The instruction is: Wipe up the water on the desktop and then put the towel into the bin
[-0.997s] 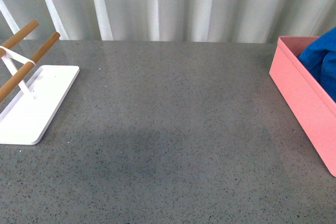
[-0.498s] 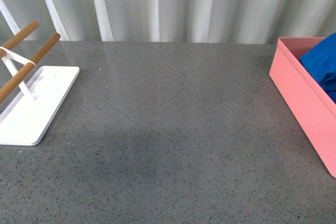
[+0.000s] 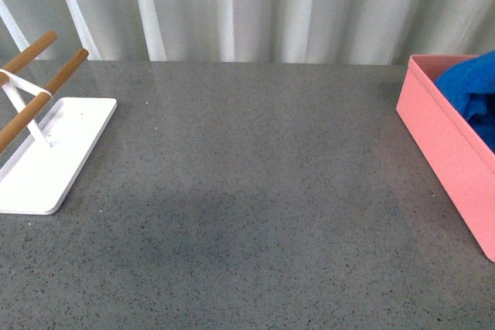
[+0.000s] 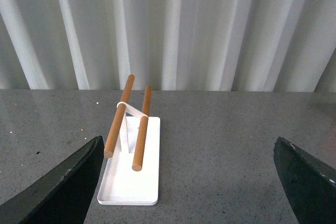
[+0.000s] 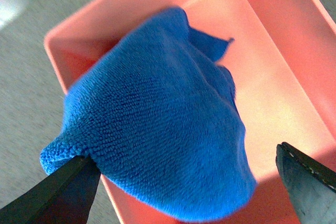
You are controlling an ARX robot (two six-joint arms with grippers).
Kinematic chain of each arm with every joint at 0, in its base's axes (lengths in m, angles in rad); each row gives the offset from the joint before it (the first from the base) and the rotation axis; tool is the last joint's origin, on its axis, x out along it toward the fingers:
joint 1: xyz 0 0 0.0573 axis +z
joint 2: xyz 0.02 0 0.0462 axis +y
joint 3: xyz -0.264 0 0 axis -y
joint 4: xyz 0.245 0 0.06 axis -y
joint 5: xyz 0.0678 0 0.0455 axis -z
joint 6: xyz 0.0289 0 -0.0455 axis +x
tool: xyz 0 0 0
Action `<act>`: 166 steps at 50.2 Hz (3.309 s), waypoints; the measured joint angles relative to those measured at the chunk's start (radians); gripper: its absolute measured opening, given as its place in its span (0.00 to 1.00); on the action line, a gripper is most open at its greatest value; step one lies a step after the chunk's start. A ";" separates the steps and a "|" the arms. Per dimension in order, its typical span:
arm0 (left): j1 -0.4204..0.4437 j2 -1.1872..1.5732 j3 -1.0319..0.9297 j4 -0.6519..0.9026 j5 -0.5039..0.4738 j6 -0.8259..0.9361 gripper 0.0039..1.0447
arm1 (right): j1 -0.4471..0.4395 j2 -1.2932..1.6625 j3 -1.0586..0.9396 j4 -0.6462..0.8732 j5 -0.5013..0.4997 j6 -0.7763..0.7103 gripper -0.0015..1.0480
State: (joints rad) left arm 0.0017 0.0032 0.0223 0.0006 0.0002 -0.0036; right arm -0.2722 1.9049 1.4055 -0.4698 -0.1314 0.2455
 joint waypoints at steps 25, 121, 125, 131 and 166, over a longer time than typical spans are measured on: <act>0.000 0.000 0.000 0.000 0.000 0.000 0.94 | -0.047 -0.032 -0.054 0.032 0.129 -0.018 0.93; 0.000 0.000 0.000 0.000 0.000 0.000 0.94 | 0.272 -1.065 -1.166 1.060 0.127 -0.263 0.03; 0.000 0.000 0.000 0.000 0.000 0.000 0.94 | 0.272 -1.104 -1.203 1.060 0.127 -0.262 0.03; 0.000 0.000 0.000 0.000 0.000 0.000 0.94 | 0.272 -1.174 -1.257 1.045 0.127 -0.262 0.03; 0.000 0.000 0.000 0.000 0.000 0.000 0.94 | 0.272 -1.501 -1.381 0.873 0.127 -0.258 0.03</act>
State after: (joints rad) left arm 0.0017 0.0029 0.0223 0.0006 0.0002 -0.0036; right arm -0.0002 0.4034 0.0246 0.4030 -0.0040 -0.0124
